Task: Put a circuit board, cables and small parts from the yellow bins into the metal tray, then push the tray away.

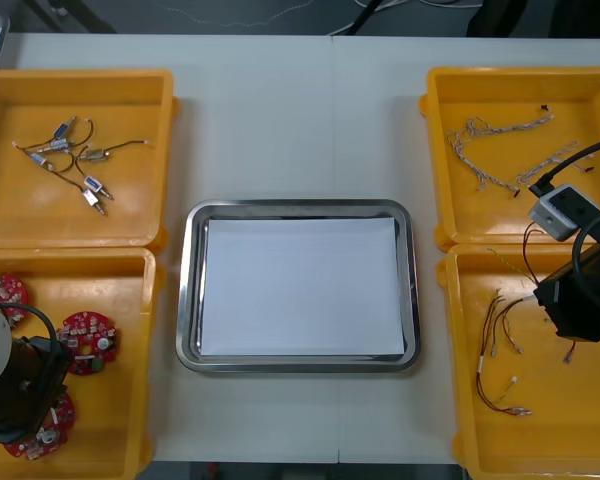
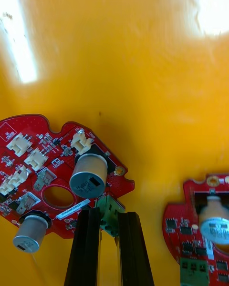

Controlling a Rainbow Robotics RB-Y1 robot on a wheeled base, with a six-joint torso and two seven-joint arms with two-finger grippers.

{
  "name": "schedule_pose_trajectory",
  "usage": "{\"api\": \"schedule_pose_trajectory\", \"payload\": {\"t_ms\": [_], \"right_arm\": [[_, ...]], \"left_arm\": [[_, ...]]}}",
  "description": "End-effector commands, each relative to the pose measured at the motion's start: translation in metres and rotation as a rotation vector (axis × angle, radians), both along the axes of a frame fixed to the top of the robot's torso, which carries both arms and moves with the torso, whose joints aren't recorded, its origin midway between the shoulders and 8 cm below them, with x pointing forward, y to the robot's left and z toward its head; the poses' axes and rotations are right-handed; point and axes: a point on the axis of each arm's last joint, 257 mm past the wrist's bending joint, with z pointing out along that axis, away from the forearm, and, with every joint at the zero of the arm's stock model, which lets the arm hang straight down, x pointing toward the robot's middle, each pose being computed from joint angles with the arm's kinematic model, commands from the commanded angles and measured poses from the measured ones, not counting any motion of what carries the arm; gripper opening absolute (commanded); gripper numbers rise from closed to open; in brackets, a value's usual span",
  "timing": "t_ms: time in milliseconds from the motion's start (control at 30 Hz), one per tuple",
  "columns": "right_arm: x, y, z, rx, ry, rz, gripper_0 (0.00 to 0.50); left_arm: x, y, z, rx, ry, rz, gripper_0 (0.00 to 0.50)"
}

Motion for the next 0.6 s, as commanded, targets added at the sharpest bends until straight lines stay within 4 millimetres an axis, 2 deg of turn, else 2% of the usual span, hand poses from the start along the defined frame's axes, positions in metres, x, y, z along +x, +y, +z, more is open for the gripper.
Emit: {"api": "schedule_pose_trajectory", "payload": {"t_ms": [33, 200, 433, 600], "right_arm": [[0.001, 0.001, 0.013, -0.022, -0.031, 0.005, 0.000], [0.001, 0.001, 0.013, -0.022, -0.031, 0.005, 0.000], [0.001, 0.001, 0.013, -0.022, -0.031, 0.005, 0.000], [0.001, 0.001, 0.013, -0.022, -0.031, 0.005, 0.000]], "left_arm": [[0.005, 0.034, 0.019, 0.096, -0.001, -0.110, 0.000], [0.009, 0.050, 0.034, 0.140, -0.006, -0.146, 0.000], [0.022, 0.055, 0.061, 0.193, -0.039, -0.187, 0.000], [0.045, 0.049, 0.101, 0.272, -0.142, -0.263, 0.000]]}}
